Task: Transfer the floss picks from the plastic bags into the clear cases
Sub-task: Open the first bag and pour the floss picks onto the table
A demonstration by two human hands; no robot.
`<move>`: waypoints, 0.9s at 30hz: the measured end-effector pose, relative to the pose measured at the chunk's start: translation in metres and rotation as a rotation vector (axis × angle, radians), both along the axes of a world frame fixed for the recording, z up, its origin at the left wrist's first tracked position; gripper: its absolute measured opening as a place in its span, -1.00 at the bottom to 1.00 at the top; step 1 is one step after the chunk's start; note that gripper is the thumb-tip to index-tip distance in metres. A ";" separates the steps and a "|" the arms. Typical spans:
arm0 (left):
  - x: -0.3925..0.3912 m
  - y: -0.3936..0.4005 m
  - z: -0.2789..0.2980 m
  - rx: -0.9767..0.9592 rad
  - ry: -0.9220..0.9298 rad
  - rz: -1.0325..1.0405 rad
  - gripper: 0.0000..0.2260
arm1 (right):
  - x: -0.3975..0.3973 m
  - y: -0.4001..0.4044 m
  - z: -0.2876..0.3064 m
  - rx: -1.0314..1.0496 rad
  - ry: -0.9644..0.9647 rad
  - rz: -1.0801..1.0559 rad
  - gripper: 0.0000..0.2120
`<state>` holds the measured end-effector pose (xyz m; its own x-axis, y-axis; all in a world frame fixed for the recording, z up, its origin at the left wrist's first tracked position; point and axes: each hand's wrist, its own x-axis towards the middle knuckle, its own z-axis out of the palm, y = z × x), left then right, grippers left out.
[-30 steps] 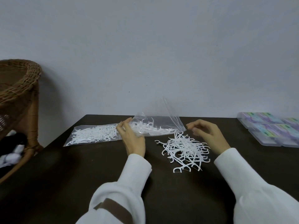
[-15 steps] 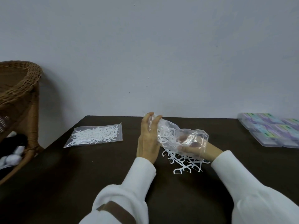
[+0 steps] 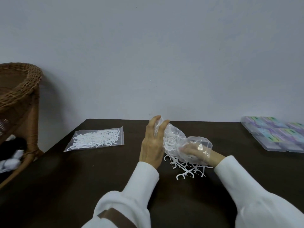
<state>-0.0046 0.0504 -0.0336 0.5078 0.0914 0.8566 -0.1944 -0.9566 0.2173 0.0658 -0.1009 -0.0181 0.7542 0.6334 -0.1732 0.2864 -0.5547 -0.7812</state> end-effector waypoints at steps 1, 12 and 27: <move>0.000 0.000 0.000 0.011 0.002 -0.004 -0.15 | -0.003 -0.001 0.000 0.012 0.013 -0.005 -0.60; 0.000 0.006 0.000 0.012 0.002 0.037 -0.16 | -0.016 -0.006 0.009 -0.152 -0.164 0.138 -0.77; -0.001 0.035 -0.005 -0.358 0.065 0.242 -0.30 | 0.001 -0.024 0.004 0.203 -0.099 0.121 -0.95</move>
